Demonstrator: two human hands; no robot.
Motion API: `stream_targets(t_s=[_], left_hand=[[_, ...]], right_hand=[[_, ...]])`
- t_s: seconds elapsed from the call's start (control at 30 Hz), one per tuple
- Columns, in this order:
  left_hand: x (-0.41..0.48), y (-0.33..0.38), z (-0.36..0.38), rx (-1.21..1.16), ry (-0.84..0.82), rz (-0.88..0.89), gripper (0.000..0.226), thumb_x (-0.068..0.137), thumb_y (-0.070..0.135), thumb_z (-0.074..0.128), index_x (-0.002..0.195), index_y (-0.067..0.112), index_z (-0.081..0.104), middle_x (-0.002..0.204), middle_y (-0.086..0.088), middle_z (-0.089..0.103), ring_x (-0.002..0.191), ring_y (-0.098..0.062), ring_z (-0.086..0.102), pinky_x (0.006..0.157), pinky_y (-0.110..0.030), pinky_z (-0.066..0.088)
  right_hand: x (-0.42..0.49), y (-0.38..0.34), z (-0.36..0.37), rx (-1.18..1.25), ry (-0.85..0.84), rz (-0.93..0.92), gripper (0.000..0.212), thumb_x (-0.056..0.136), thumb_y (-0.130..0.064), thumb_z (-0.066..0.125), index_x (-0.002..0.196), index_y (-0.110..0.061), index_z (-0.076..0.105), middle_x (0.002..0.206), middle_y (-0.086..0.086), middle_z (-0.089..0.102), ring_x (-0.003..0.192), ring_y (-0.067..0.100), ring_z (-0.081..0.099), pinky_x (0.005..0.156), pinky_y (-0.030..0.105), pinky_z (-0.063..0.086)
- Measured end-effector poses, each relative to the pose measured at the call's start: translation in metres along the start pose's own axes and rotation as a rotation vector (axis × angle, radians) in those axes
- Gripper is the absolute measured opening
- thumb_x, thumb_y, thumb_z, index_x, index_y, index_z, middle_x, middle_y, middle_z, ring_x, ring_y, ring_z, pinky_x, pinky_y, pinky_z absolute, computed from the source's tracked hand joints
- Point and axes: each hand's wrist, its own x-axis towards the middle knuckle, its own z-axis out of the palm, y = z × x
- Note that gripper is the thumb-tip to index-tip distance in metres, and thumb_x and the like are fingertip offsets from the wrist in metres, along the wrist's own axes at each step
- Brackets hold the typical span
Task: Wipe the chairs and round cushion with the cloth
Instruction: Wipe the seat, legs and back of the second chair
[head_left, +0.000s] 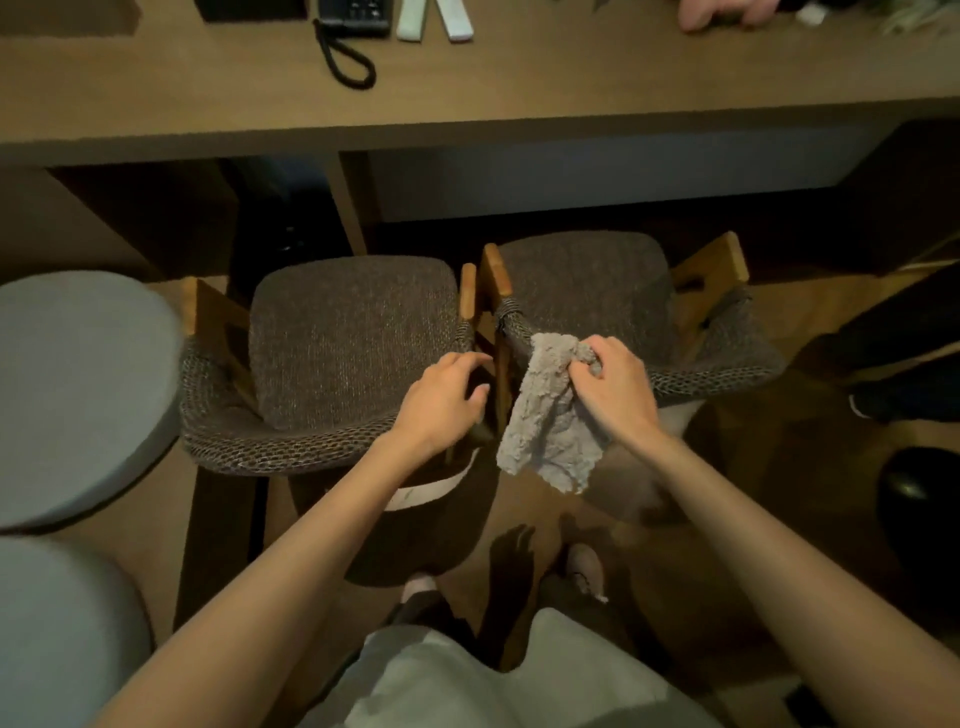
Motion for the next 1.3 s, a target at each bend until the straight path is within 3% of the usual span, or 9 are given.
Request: stream_targets(t_s=[0.13, 0.27, 0.37, 0.43, 0.53, 0.67, 0.8, 1.03, 1.3], left_hand=[[0.031, 0.044, 0.034, -0.142, -0.003, -0.054, 0.045, 0.097, 0.025, 0.051, 0.141, 0.022, 0.041, 0.140, -0.006, 0.043, 0.124, -0.022, 0.047, 0.103, -0.035, 0.040], [0.071, 0.090, 0.092, -0.322, 0.015, -0.252, 0.053, 0.098, 0.032, 0.049, 0.147, 0.022, 0.030, 0.148, -0.011, 0.032, 0.123, -0.019, 0.046, 0.105, -0.033, 0.036], [0.093, 0.121, 0.139, -0.440, 0.022, -0.436, 0.065, 0.096, 0.041, 0.051, 0.151, 0.025, 0.020, 0.158, -0.015, 0.008, 0.145, -0.032, 0.014, 0.114, -0.043, 0.020], [0.107, 0.136, 0.165, -0.587, 0.051, -0.592, 0.078, 0.092, 0.045, 0.056, 0.152, 0.026, 0.010, 0.159, -0.015, -0.002, 0.147, -0.033, -0.003, 0.116, -0.048, 0.013], [0.124, 0.152, 0.193, -0.856, 0.165, -0.795, 0.095, 0.087, 0.036, 0.067, 0.153, 0.025, 0.000, 0.158, -0.010, 0.016, 0.141, -0.034, 0.026, 0.106, -0.050, 0.037], [0.132, 0.161, 0.214, -0.990, 0.369, -0.875, 0.096, 0.083, 0.022, 0.073, 0.153, 0.023, 0.009, 0.150, -0.010, 0.034, 0.124, -0.031, 0.050, 0.090, -0.045, 0.053], [0.131, 0.157, 0.218, -1.032, 0.436, -0.890, 0.097, 0.077, 0.020, 0.078, 0.152, 0.018, 0.016, 0.146, -0.014, 0.041, 0.118, -0.033, 0.056, 0.080, -0.045, 0.057], [0.128, 0.155, 0.224, -1.075, 0.436, -0.873, 0.096, 0.079, 0.014, 0.075, 0.152, 0.018, 0.014, 0.146, -0.016, 0.039, 0.121, -0.036, 0.053, 0.081, -0.045, 0.056], [0.102, 0.168, 0.250, -1.012, 0.368, -0.868, 0.097, 0.073, 0.013, 0.081, 0.150, 0.012, 0.021, 0.145, -0.016, 0.041, 0.117, -0.035, 0.056, 0.082, -0.050, 0.056]], right_hand=[[0.011, 0.066, -0.051, -0.194, 0.014, -0.045, 0.022, 0.087, -0.035, 0.057, 0.107, -0.026, 0.055, 0.102, -0.008, 0.043, 0.086, 0.010, 0.049, 0.071, 0.031, 0.043], [0.032, 0.143, -0.103, -0.322, -0.160, -0.131, 0.054, 0.079, -0.043, 0.064, 0.128, -0.040, 0.044, 0.115, -0.005, 0.039, 0.108, 0.017, 0.046, 0.082, 0.038, 0.048], [0.051, 0.202, -0.128, -0.459, -0.328, -0.209, 0.072, 0.075, -0.049, 0.071, 0.138, -0.043, 0.037, 0.128, 0.000, 0.039, 0.120, 0.023, 0.039, 0.092, 0.040, 0.045], [0.065, 0.233, -0.137, -0.474, -0.375, -0.220, 0.076, 0.077, -0.049, 0.072, 0.143, -0.041, 0.034, 0.135, 0.000, 0.040, 0.122, 0.024, 0.036, 0.095, 0.040, 0.042], [0.088, 0.256, -0.138, -0.443, -0.440, -0.277, 0.077, 0.082, -0.049, 0.068, 0.147, -0.036, 0.029, 0.136, -0.002, 0.049, 0.119, 0.024, 0.039, 0.095, 0.041, 0.042], [0.102, 0.269, -0.131, -0.514, -0.506, -0.361, 0.076, 0.082, -0.056, 0.064, 0.145, -0.038, 0.025, 0.118, -0.001, 0.060, 0.111, 0.025, 0.047, 0.080, 0.041, 0.047], [0.101, 0.276, -0.128, -0.530, -0.437, -0.436, 0.078, 0.077, -0.051, 0.068, 0.140, -0.036, 0.026, 0.116, -0.001, 0.057, 0.111, 0.025, 0.048, 0.081, 0.042, 0.048], [0.096, 0.279, -0.124, -0.508, -0.365, -0.532, 0.064, 0.081, -0.049, 0.065, 0.135, -0.025, 0.040, 0.110, 0.005, 0.062, 0.095, 0.030, 0.064, 0.078, 0.038, 0.048], [0.070, 0.302, -0.140, -0.597, -0.396, -0.508, 0.067, 0.079, -0.044, 0.066, 0.136, -0.023, 0.037, 0.115, 0.004, 0.063, 0.100, 0.030, 0.063, 0.082, 0.038, 0.049]])
